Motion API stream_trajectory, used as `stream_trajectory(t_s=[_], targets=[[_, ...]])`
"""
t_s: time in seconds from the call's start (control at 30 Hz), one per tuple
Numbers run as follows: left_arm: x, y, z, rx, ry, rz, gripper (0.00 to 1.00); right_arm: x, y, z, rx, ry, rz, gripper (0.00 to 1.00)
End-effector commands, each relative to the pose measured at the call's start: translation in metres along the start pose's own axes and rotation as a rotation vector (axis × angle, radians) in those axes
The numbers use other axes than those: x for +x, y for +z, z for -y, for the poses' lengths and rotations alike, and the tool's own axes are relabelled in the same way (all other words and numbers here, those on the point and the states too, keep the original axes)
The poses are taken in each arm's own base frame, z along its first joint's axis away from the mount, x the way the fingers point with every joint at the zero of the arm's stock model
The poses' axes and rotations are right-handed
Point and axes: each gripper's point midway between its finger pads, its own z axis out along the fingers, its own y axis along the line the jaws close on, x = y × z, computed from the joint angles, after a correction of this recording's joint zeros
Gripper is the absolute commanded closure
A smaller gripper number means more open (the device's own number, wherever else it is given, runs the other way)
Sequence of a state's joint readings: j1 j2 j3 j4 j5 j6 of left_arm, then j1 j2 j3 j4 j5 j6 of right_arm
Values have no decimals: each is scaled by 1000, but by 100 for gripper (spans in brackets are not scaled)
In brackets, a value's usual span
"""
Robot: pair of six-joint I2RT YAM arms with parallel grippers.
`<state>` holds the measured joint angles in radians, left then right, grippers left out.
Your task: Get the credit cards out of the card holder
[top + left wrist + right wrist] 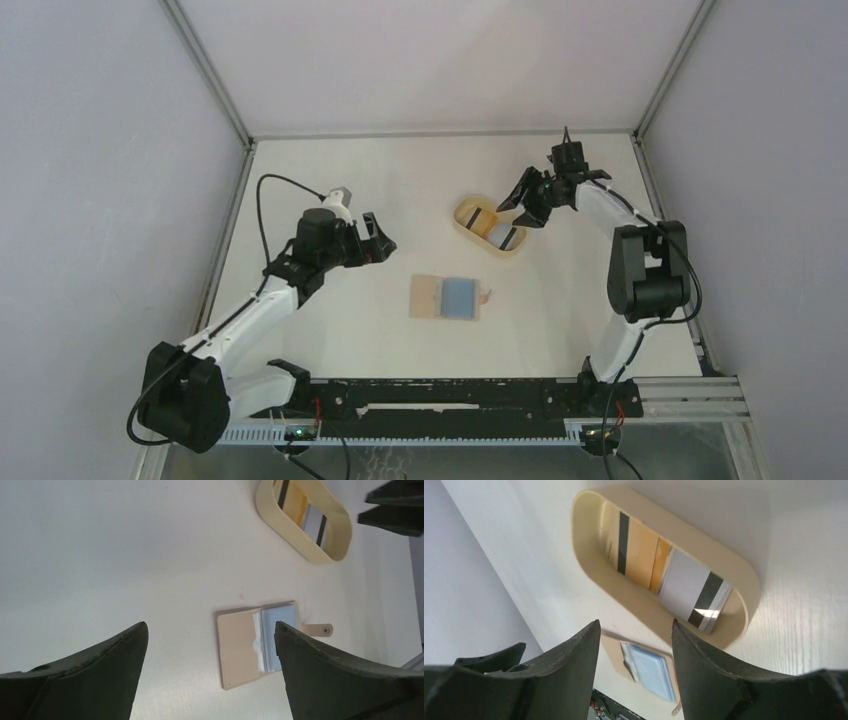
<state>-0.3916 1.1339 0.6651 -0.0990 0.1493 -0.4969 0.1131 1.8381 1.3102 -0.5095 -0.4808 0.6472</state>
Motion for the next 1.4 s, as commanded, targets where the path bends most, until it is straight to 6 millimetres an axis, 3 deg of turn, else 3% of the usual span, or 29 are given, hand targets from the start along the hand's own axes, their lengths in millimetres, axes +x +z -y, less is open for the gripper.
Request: stream_trajectory(t_s=[0.0, 0.23, 0.43, 0.47, 0.5, 0.53, 0.67, 0.93, 1.17, 1.37], targets=[[-33, -17, -8, -55, -29, 70, 0, -7, -42, -20, 14, -61, 83, 36], [-68, -46, -20, -81, -88, 199, 0, 17, -67, -34, 21, -156, 136, 35], [-86, -63, -34, -126, -78, 255, 0, 35, -94, -56, -48, -337, 334, 33], [-89, -65, -35, -132, -75, 262, 0, 38, -99, -61, -86, -360, 367, 23], [-92, -67, -35, -134, -72, 268, 0, 40, -104, -66, -117, -379, 394, 5], [-96, -69, -34, -136, -66, 274, 0, 41, -110, -70, -141, -402, 422, 1], [-107, -75, -35, -158, -40, 301, 0, 39, -119, -75, -160, -460, 464, 0], [-128, -104, -50, -298, 33, 391, 0, 38, -113, -66, -100, -415, 490, 0], [-136, -104, -57, -279, 24, 423, 0, 39, -118, -65, -85, -396, 510, 0], [-142, -108, -61, -290, 7, 448, 0, 31, -132, -58, -20, -352, 627, 0]])
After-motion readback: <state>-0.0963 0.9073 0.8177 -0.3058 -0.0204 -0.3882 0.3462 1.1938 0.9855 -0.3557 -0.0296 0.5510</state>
